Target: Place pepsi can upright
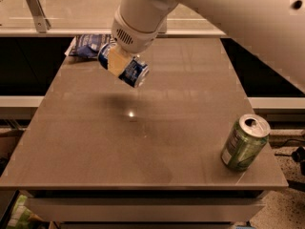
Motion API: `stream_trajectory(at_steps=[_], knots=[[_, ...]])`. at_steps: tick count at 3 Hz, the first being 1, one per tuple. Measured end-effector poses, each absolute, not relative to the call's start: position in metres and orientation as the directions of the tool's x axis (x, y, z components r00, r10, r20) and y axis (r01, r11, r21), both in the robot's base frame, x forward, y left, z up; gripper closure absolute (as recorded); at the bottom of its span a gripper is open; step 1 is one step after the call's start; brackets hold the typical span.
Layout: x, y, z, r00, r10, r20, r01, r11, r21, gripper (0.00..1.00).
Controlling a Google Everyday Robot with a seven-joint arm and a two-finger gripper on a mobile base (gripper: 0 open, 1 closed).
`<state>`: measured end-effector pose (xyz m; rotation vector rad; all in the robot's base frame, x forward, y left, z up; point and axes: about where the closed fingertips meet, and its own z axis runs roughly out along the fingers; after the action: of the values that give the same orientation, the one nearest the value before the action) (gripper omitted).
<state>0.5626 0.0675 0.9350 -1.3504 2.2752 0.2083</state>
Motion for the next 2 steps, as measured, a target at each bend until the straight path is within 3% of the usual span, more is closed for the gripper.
stream_trajectory(at_steps=[2], knots=[[0.5713,0.0799,0.9442,-0.313,-0.731,-0.607,-0.885,0.457,-0.094,1.0]])
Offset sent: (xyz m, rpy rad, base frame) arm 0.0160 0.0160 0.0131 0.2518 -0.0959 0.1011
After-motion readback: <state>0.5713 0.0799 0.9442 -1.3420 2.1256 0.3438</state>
